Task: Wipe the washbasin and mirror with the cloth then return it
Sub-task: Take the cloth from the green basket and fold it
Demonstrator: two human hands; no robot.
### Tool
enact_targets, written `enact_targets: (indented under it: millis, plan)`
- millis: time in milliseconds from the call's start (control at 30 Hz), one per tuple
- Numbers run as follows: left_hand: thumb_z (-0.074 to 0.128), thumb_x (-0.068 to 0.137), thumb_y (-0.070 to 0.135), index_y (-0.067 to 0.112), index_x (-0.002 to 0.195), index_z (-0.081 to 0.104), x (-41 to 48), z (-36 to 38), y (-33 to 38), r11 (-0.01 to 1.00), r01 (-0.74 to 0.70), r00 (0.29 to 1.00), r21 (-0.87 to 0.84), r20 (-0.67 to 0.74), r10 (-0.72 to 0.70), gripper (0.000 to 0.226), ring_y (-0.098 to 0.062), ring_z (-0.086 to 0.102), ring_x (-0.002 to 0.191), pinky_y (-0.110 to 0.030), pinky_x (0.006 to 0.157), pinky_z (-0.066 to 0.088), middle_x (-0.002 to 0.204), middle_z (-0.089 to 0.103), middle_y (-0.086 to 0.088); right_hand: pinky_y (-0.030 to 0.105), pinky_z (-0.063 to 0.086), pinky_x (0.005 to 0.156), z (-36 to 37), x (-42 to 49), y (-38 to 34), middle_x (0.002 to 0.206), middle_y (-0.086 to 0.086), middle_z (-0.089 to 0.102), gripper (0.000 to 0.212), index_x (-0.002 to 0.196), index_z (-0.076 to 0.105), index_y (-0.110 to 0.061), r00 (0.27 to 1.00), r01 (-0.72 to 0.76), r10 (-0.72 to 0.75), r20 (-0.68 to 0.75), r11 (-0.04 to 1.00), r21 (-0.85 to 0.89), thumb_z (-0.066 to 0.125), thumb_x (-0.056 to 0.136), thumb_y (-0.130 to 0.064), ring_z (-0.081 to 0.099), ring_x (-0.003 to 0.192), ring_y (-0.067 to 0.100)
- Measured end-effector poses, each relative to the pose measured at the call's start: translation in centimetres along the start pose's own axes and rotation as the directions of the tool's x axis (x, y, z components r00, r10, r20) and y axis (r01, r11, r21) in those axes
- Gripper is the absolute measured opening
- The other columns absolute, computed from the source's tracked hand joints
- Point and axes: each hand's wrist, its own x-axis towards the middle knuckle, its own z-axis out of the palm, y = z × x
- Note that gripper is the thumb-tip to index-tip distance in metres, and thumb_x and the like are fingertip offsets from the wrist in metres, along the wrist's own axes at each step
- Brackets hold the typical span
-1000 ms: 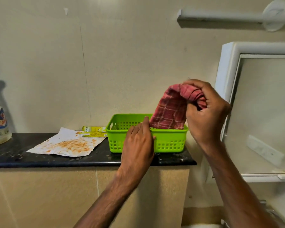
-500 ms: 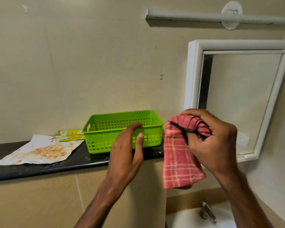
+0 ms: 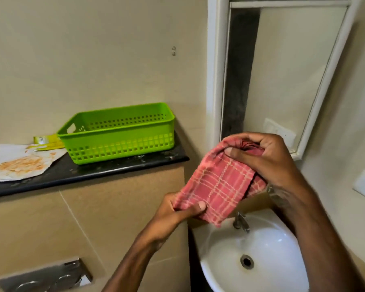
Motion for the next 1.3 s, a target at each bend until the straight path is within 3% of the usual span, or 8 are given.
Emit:
enact_targets:
  millis: [133,367,600,700,800,1000,1167,1300]
  plan:
    - [0.065,0.094,0.017,0.004,0.122,0.069,0.5,1.5,-2.3,0.925,0.031,0.988,-0.378,-0.128,-0.086,0.031,-0.020,0.072,0.099,-0.030,0.085,0.059,0.117,0.073,-0.015,0.038,0.057,0.088,-2.4,-1.1,6.1,0.100,0.010,0.080,0.023,0.107,0.080,-0.012,0.937,-0.333,0.349,0.011,0.883,0.330,0.077,0.088,-0.026,0.075,0.089,0.021]
    - [0.052,0.102,0.029,0.009,0.117,0.070,-1.4,4.4,-8.0,0.980,0.181,0.961,0.082,-0.227,-0.158,0.031,-0.024,0.076,0.095,-0.034,0.081,0.061,0.103,0.078,-0.009,0.036,0.056,0.077,-3.5,-8.6,16.8,0.094,0.010,0.080,0.025,0.108,0.077,-0.009,0.798,-0.581,0.603,-0.021,0.778,0.239,0.070,0.095,-0.031,0.074,0.087,0.026]
    - [0.047,0.104,0.033,0.010,0.115,0.070,-3.2,6.7,-11.5,0.955,0.293,0.930,0.047,-0.247,-0.273,0.035,-0.025,0.075,0.095,-0.034,0.084,0.060,0.103,0.078,-0.009,0.041,0.060,0.082,-5.1,-12.5,18.6,0.098,0.009,0.081,0.027,0.112,0.075,-0.012,0.757,-0.633,0.654,-0.008,0.736,0.241,0.068,0.098,-0.034,0.076,0.088,0.024]
    - [0.049,0.104,0.031,0.004,0.114,0.070,-3.3,7.7,-12.2,0.952,0.306,0.923,-0.006,-0.242,-0.298,0.036,-0.026,0.075,0.094,-0.035,0.083,0.060,0.103,0.077,-0.014,0.037,0.062,0.082,-4.4,-13.8,20.7,0.107,0.003,0.079,0.033,0.124,0.067,-0.013,0.759,-0.646,0.644,-0.094,0.763,0.015,0.070,0.098,-0.033,0.075,0.092,0.019]
    - [0.053,0.103,0.024,-0.006,0.109,0.069,-3.0,9.0,-12.6,0.954,0.299,0.926,0.008,-0.245,-0.288,0.035,-0.025,0.075,0.082,-0.035,0.076,0.061,0.097,0.076,-0.019,0.035,0.054,0.098,-3.2,-15.2,21.7,0.129,-0.013,0.058,0.060,0.140,0.053,-0.023,0.848,-0.516,0.523,-0.083,0.780,-0.354,0.080,0.089,-0.035,0.058,0.116,0.008]
    - [0.057,0.100,0.028,-0.005,0.102,0.073,-2.4,9.4,-12.7,0.946,0.321,0.913,0.043,-0.281,-0.297,0.036,-0.041,0.073,0.086,-0.049,0.080,0.060,0.092,0.075,-0.025,0.028,0.061,0.081,-0.3,-15.6,17.9,0.113,-0.021,0.072,0.050,0.114,0.074,-0.036,0.870,-0.265,0.357,0.340,0.920,-0.288,0.088,0.071,-0.054,0.068,0.105,0.001]
    - [0.049,0.104,0.020,-0.002,0.104,0.071,-2.3,7.8,-12.1,0.910,0.394,0.897,-0.129,-0.160,-0.411,0.032,-0.018,0.073,0.079,-0.028,0.072,0.059,0.092,0.075,-0.017,0.026,0.061,0.085,1.4,-15.8,18.3,0.114,-0.012,0.072,0.045,0.119,0.076,-0.028,0.933,-0.101,0.231,0.275,0.903,-0.418,0.088,0.078,-0.040,0.067,0.101,0.006]
    - [0.046,0.105,0.012,-0.006,0.119,0.065,-2.6,6.8,-12.0,0.901,0.385,0.905,-0.199,-0.108,-0.411,0.030,-0.020,0.072,0.095,-0.029,0.083,0.059,0.106,0.074,-0.019,0.027,0.062,0.090,1.0,-15.3,18.7,0.113,-0.009,0.077,0.032,0.115,0.081,-0.021,0.932,-0.158,0.240,0.273,0.944,-0.289,0.085,0.084,-0.026,0.071,0.103,0.003]
